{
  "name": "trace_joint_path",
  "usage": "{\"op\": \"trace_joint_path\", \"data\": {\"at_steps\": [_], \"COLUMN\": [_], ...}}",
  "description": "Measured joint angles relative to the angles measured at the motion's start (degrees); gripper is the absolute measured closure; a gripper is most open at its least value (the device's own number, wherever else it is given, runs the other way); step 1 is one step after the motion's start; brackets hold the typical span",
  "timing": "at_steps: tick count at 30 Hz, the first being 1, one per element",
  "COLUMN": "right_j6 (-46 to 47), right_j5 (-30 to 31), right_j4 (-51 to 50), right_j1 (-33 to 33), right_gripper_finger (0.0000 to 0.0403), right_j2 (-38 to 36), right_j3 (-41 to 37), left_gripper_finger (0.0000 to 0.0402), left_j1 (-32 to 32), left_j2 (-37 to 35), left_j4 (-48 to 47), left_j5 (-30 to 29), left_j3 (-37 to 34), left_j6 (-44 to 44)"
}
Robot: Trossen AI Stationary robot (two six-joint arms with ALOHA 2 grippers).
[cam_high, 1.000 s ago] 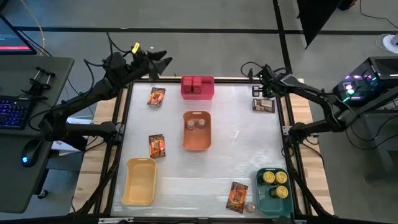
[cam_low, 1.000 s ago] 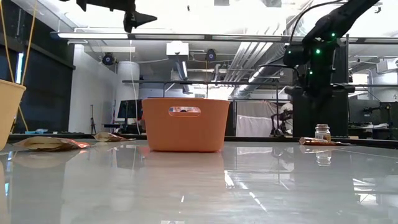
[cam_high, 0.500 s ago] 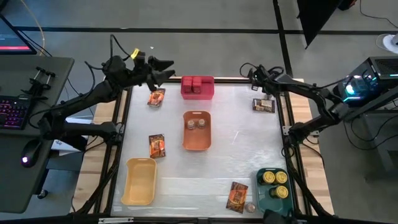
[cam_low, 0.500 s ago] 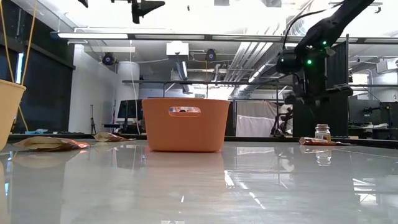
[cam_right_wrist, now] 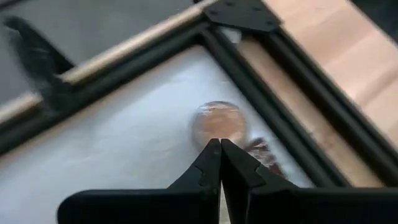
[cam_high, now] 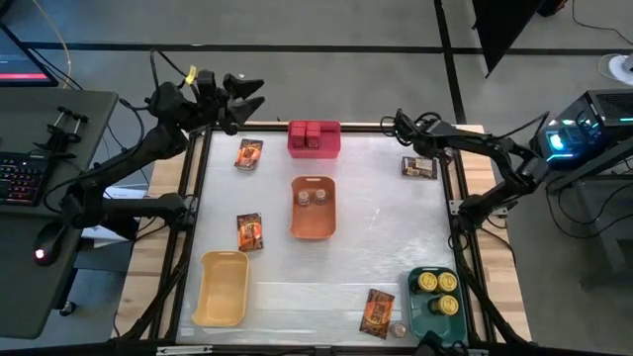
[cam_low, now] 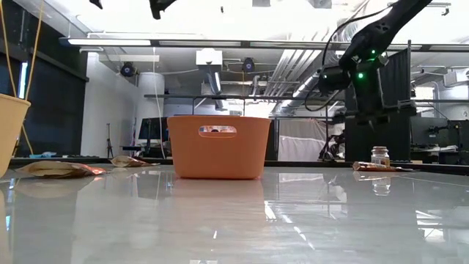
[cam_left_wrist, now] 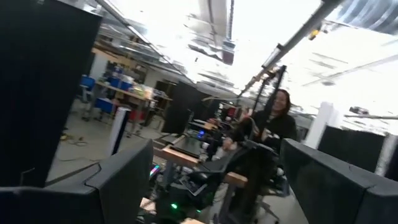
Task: Sort spices by type
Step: Put the top brown spice bottle into the orange bin
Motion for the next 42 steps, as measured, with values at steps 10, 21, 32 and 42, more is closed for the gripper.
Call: {"op": "trace_joint_path", "data": {"at_steps": [10, 21, 32, 42], "right_j6": [0.68, -5.0, -6.3, -6.31], "right_j5": [2.63, 2.61, 2.3, 1.96], "right_j4": [-0.97, 7.86, 10.02, 10.82], "right_j1": [-0.53, -3.42, -3.97, -3.07], "right_gripper_finger": [0.0403, 0.0403, 0.0403, 0.0403], "right_j2": [0.22, 0.22, 0.0, 0.05], "right_j3": [-0.01, -2.47, -6.5, -6.81], "left_gripper_finger": [0.0065, 0.0065, 0.0065, 0.0065], "left_j1": [3.23, 3.23, 3.23, 3.23], "left_j2": [0.0, 0.02, 0.02, 0.02], "left_j4": [0.03, 0.07, 0.09, 0.07], "left_j5": [-0.41, -0.64, -3.7, -3.91], "left_j3": [0.0, -0.02, -0.04, -0.04], "left_j6": [-4.58, -3.37, -1.72, -1.59]}}
